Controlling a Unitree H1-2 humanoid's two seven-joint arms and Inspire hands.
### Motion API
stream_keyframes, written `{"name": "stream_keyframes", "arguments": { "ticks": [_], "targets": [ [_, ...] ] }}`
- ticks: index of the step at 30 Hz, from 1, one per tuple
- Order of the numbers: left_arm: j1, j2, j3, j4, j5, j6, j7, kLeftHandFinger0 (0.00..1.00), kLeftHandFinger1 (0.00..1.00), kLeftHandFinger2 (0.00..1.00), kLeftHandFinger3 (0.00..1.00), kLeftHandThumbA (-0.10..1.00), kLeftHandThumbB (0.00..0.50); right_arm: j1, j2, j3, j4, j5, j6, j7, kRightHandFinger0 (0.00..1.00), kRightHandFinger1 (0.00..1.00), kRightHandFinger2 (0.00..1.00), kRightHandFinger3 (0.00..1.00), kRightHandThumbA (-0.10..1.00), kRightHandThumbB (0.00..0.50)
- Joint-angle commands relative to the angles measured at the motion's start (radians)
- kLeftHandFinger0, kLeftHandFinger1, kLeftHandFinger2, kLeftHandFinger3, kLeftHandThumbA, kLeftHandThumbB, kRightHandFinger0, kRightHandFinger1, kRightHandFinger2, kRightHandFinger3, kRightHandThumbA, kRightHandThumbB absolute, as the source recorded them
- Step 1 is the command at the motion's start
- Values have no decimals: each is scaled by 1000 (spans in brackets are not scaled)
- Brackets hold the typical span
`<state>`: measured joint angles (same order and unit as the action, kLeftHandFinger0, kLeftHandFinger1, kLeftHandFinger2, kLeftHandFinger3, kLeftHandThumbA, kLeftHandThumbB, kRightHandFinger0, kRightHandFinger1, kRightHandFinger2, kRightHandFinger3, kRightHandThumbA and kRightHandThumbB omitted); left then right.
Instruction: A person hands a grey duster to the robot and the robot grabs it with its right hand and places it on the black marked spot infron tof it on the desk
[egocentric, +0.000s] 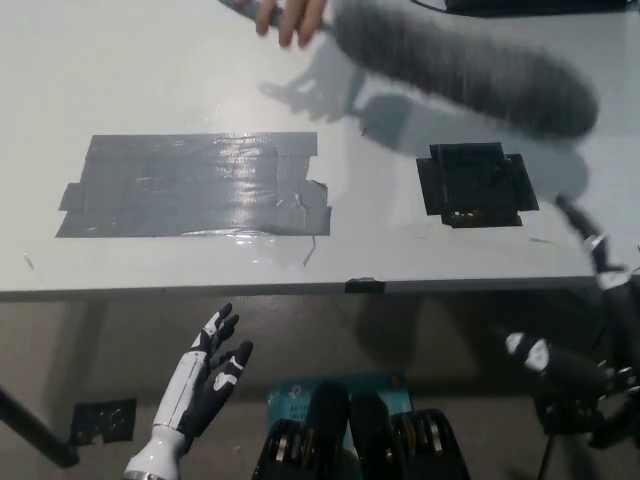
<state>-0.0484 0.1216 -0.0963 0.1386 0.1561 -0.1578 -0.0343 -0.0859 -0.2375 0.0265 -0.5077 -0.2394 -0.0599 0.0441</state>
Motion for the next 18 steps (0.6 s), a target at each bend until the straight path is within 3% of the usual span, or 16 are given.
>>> {"name": "stream_keyframes", "arguments": {
  "ticks": [1, 7, 11, 18],
  "targets": [
    [20, 7, 4, -24, 15, -48, 13, 881, 1000, 1000, 1000, 832, 109, -204, -63, -67, -225, -98, 174, 65, 1000, 1000, 1000, 1000, 1000, 262],
    [54, 5, 2, -39, 2, -43, 3, 900, 1000, 1000, 1000, 847, 114, -339, -70, -53, -211, -154, 341, 121, 1000, 1000, 1000, 1000, 1000, 335],
    [79, 12, 7, -42, -2, -69, 6, 883, 1000, 1000, 1000, 844, 136, -433, -90, -11, -129, -236, 365, 159, 1000, 1000, 1000, 1000, 1000, 292],
    [84, 12, 3, -43, -7, -72, -5, 892, 1000, 1000, 1000, 844, 132, -635, -128, 118, 115, -346, 489, 260, 1000, 1000, 1000, 1000, 1000, 389]
  ]
}}
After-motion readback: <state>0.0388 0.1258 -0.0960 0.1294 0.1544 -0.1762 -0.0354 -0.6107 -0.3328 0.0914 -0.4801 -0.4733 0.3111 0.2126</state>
